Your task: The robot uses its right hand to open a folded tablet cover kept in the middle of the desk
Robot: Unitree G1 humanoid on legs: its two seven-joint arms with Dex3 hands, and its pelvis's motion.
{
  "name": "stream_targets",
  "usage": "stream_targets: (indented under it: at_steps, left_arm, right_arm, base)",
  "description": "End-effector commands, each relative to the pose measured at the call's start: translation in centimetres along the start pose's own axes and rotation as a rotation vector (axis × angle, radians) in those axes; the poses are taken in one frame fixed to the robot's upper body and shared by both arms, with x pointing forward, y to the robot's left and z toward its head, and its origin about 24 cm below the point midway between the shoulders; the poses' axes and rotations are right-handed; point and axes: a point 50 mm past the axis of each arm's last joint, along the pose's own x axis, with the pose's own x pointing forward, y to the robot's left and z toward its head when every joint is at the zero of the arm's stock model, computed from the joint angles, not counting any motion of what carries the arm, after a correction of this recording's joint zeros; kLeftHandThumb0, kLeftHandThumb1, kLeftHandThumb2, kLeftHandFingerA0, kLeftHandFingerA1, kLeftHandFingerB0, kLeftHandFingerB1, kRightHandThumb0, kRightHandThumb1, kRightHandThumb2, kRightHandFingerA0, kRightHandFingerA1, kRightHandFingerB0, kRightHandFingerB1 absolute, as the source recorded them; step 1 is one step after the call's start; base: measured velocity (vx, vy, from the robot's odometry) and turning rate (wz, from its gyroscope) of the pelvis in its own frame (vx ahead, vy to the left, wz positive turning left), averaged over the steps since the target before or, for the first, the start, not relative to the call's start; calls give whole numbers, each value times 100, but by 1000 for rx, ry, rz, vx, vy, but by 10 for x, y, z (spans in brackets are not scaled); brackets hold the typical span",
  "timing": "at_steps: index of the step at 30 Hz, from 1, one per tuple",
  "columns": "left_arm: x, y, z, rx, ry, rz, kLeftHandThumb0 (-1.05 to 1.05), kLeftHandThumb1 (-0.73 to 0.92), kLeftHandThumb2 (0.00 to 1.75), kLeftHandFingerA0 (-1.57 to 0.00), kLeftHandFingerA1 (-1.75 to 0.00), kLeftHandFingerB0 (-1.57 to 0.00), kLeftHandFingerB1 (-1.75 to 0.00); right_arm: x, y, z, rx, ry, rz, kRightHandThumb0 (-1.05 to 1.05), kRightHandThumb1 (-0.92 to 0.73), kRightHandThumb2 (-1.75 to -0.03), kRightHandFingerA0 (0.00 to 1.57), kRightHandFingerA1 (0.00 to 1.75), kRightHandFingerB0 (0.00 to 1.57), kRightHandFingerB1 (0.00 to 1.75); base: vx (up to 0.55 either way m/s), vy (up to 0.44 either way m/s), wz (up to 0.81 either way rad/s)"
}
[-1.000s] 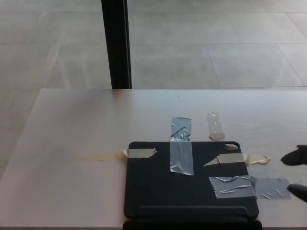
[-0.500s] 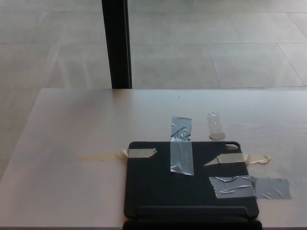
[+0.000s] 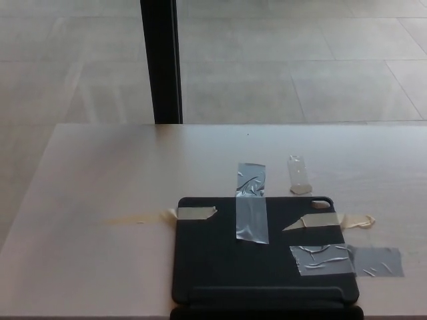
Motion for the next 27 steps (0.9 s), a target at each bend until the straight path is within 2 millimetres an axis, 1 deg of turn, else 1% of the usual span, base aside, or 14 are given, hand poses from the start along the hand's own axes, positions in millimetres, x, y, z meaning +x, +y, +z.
stream_targets:
  at_steps: [1, 2, 3, 4, 5, 6, 7, 9, 10, 14, 16, 23, 24, 27]
  left_arm:
    - [-5, 19, -18, -11, 50, 19, -81, 57, 91, -60, -80, -37, -65]
    - [-5, 19, -19, -14, 53, 17, -78, 75, 63, -62, -82, -37, -62]
    - [-6, 19, -20, -18, 55, 17, -78, 75, 63, -62, -82, -37, -62]
    - [-6, 20, -22, -7, 58, 11, -78, 77, 63, -60, -80, -35, -61]
    - [-6, 21, -23, -2, 59, 9, -78, 77, 63, -60, -80, -35, -61]
    - [-7, 22, -24, 6, 63, 16, -78, 78, 65, -64, -81, -37, -60]
    - [-7, 23, -24, 15, 68, 25, -78, 78, 65, -64, -81, -37, -60]
    - [-7, 23, -23, 8, 64, 26, -78, 78, 63, -64, -82, -36, -60]
    - [-7, 23, -23, 10, 64, 33, -78, 78, 63, -67, -83, -38, -61]
    - [-7, 24, -23, 26, 66, 39, -77, 79, 65, -65, -81, -37, -60]
    - [-7, 24, -22, 16, 62, 40, -77, 77, 63, -64, -81, -37, -60]
    - [-6, 23, -18, 25, 55, 42, -77, 77, 63, -65, -82, -38, -60]
    - [-6, 22, -18, 22, 54, 42, -77, 77, 63, -65, -81, -38, -60]
    - [-5, 18, -15, 2, 41, 18, -78, 77, 63, -66, -84, -36, -61]
  right_arm:
    - [-28, 41, -159, 990, 402, -901, -82, -90, -68, 36, 117, 47, 73]
    - [-29, 42, -160, 1040, 387, -917, -79, -66, -93, 43, 86, 48, 67]
    - [-30, 42, -161, 1103, 360, -945, -79, -66, -93, 43, 86, 48, 67]
    - [-28, 43, -162, 1092, 406, -910, -82, -88, -66, 62, 84, 54, 48]
    - [-27, 44, -163, 1086, 427, -897, -82, -88, -66, 62, 84, 54, 48]
    - [-28, 44, -164, 1110, 417, -898, -82, -87, -66, 63, 64, 56, 43]
    - [-28, 44, -165, 1147, 398, -899, -82, -87, -66, 63, 64, 56, 43]
    - [-27, 48, -165, 1005, 395, -766, -85, -92, -74, 58, 45, 41, 36]
    - [-27, 51, -166, 977, 398, -720, -82, -91, -68, 62, 42, 46, 35]
    - [-27, 60, -168, 968, 376, -636, -82, -92, -68, 61, 43, 47, 36]
    - [-26, 64, -167, 936, 363, -584, -81, -92, -69, 61, 42, 42, 35]
    - [-21, 70, -167, 943, 376, -560, -83, -91, -68, 59, 42, 43, 34]
    - [-21, 71, -166, 929, 373, -553, -82, -72, -112, 50, 56, 34, 48]
    - [-16, 72, -162, 911, 376, -523, -82, -73, -111, 47, 54, 35, 48]
  base:
    - [0, 0, 0]
    - [0, 0, 0]
    - [0, 0, 0]
    - [0, 0, 0]
    - [0, 0, 0]
    - [0, 0, 0]
    - [0, 0, 0]
    - [0, 0, 0]
    - [0, 0, 0]
    - [0, 0, 0]
    - [0, 0, 0]
    - [0, 0, 0]
    - [0, 0, 0]
    - [0, 0, 0]
